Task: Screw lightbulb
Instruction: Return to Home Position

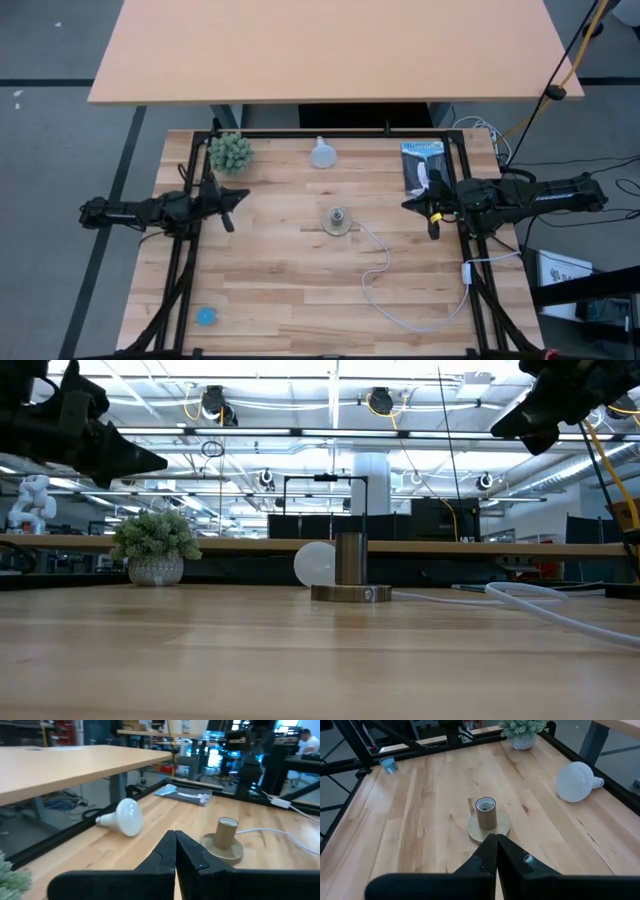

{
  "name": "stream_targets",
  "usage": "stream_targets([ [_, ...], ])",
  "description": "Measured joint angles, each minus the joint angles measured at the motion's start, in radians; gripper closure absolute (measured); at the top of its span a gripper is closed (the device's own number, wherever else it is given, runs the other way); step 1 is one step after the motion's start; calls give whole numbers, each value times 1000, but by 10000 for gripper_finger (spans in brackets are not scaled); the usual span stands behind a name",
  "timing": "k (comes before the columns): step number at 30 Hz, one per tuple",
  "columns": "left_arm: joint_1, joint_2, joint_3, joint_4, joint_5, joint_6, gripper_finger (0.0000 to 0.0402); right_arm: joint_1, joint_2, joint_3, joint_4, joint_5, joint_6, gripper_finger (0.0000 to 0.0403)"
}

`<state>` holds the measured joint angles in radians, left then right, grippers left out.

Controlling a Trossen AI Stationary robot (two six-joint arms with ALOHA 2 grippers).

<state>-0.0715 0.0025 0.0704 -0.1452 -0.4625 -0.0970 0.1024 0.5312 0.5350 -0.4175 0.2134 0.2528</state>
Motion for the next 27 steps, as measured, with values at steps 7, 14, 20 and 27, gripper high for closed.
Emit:
stream_targets([
  [7, 0, 0, 0, 1, -138, -52, 401, 0, 0, 0, 1, -1, -6, 403],
  [14, 0, 0, 0, 1, -142, -52, 401, 0, 0, 0, 0, -6, -6, 403],
  [20, 0, 0, 0, 1, -142, -52, 401, 0, 0, 0, -24, -9, -10, 403],
  [27, 0, 0, 0, 1, -142, -52, 401, 9, -12, -79, 43, -11, -33, 403],
])
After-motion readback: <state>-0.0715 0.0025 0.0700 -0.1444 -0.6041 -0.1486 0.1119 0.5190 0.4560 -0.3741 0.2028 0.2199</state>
